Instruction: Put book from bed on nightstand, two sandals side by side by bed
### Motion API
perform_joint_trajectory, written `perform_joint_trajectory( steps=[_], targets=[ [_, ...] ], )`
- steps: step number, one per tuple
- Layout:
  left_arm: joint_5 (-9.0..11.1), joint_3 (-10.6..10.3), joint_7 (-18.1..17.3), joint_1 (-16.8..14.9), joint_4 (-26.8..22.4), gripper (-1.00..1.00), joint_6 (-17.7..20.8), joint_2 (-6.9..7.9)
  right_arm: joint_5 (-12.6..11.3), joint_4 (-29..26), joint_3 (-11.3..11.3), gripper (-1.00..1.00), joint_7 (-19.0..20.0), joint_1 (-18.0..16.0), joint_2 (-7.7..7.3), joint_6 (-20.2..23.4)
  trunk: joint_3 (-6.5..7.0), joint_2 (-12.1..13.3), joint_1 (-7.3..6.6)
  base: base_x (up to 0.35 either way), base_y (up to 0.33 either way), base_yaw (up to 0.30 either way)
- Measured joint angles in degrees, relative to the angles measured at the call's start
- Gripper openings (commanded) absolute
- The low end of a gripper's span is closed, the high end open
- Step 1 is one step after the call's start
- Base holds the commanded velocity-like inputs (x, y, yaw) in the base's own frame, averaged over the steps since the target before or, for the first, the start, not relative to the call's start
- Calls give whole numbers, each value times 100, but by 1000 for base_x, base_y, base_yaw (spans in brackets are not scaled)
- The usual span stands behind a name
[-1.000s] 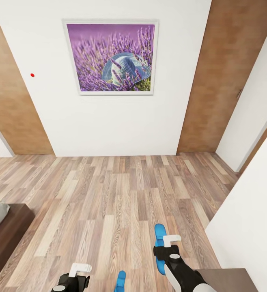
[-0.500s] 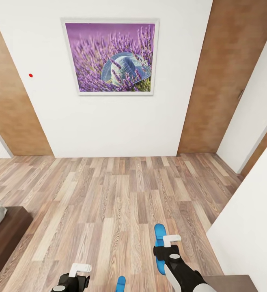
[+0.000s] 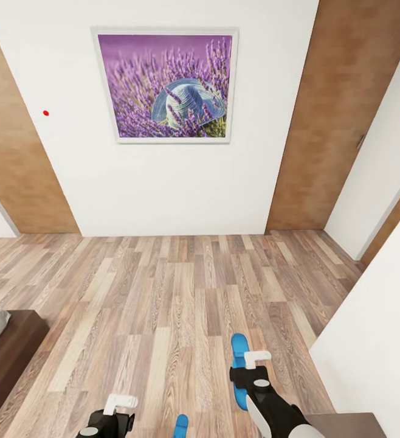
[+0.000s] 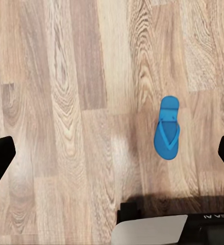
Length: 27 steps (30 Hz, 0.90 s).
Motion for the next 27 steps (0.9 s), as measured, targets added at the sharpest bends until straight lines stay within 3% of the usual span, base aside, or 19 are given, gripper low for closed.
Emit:
perform_joint_trajectory(
  steps=[7, 17, 22, 27],
  targets=[
    [-6, 10, 17, -240, -10, 100, 355, -137, 6, -433, 8, -100, -21, -6, 6, 50, 1, 0, 0, 0, 0, 0],
    [-15, 24, 28, -1221, 32, 100, 1572, -382, 13, -891, -9, -100, -30, -27, 2, 93, 1, 0, 0, 0, 0, 0],
    [20, 27, 39, -1438, 37, 100, 1757, -461, 11, -1027, -15, -100, -31, -66, -5, 98, 1, 0, 0, 0, 0, 0],
    [274, 26, 66, -1526, 261, 100, 1786, -501, 9, -1203, -22, -100, -33, -99, -7, 108, 0, 0, 0, 0, 0, 0]
  ],
)
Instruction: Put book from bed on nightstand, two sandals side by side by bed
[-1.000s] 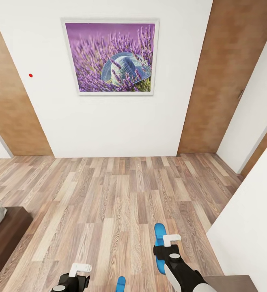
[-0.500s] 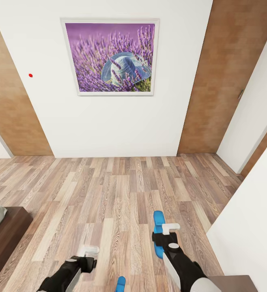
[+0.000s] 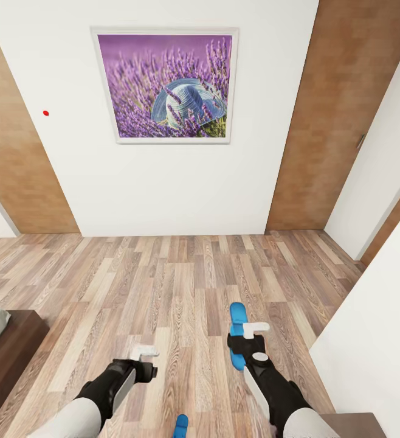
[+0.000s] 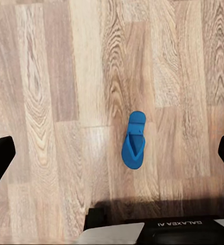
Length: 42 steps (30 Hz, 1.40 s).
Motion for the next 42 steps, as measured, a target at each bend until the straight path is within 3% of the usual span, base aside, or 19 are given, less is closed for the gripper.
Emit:
perform_joint_trajectory(
  steps=[3, 8, 11, 17, 25, 30, 42],
  targets=[
    [52, -3, 7, -28, 81, 100, 21, -8, -1, -36, 3, -100, 1, -6, 0, 5, 0, 0, 0, 0, 0, 0],
    [71, -3, 12, -345, 209, 100, 282, -24, 5, -145, 7, -100, 0, -9, -4, 6, 0, 0, 0, 0, 0, 0],
    [93, -4, 20, -523, 238, 100, 718, -31, 4, -451, 24, -100, 0, 8, -4, 38, 1, 0, 0, 0, 0, 0],
    [103, -5, 47, -623, 232, 100, 1041, -85, 8, -1220, 46, -100, -3, 36, -3, 574, 1, 0, 0, 0, 0, 0],
    [102, -12, 120, -643, 223, 100, 1090, -120, -50, -1739, 37, -100, 0, 41, 5, 1495, 0, 0, 0, 0, 0, 0],
    [103, -13, 136, -645, 218, 100, 1089, -124, -49, -1792, 46, -100, 3, 41, 5, 1629, 0, 0, 0, 0, 0, 0],
    [104, -13, 120, -646, 216, 100, 1063, -119, -11, -2113, 58, -100, -12, 39, 5, 1706, -216, -482, 264, 0, 0, 0]
  ],
)
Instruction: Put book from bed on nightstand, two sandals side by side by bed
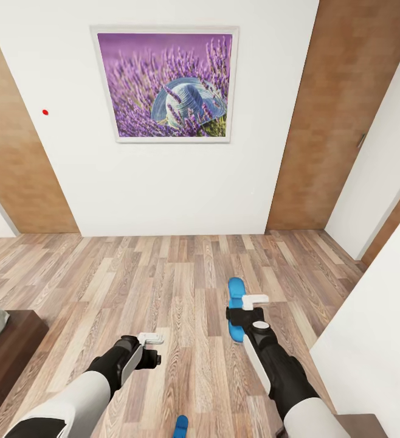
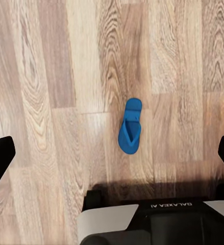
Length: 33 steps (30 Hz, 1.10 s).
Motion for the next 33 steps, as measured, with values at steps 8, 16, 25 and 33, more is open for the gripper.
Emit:
perform_joint_trajectory(
  steps=[8, 16, 25, 33],
  targets=[
    [0, 0, -7, 0, 6, 100, -160, 3, 7, -580, 7, -100, -2, 11, -4, 170, -145, -321, 176, 0, 0, 0],
    [7, 0, -10, -1, 9, 100, -199, -6, 9, -692, 33, -100, -14, 16, -1, 384, -289, -643, 352, 0, 0, 0],
    [8, 7, -12, 5, 22, 100, -202, 5, 3, -693, 46, -100, -27, 14, 7, 416, -452, -1005, 550, 0, 0, 0],
    [8, 7, -24, 8, 32, 100, -195, 9, 1, -682, 47, -100, -29, 17, 15, 430, -596, -1327, 726, 0, 0, 0]
  ],
)
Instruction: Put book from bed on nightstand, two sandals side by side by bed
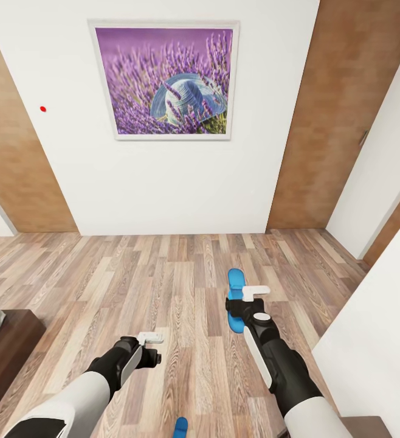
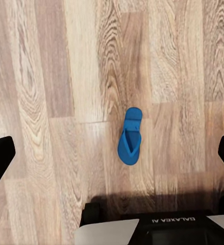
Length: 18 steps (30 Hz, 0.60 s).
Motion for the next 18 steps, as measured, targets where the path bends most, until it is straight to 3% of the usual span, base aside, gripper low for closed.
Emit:
perform_joint_trajectory(
  steps=[18],
  targets=[
    [-6, -5, -15, 0, 10, 100, 1, -13, 0, 24, 2, -100, -9, -1, 10, 1, -324, -723, 396, 0, 0, 0]
  ],
)
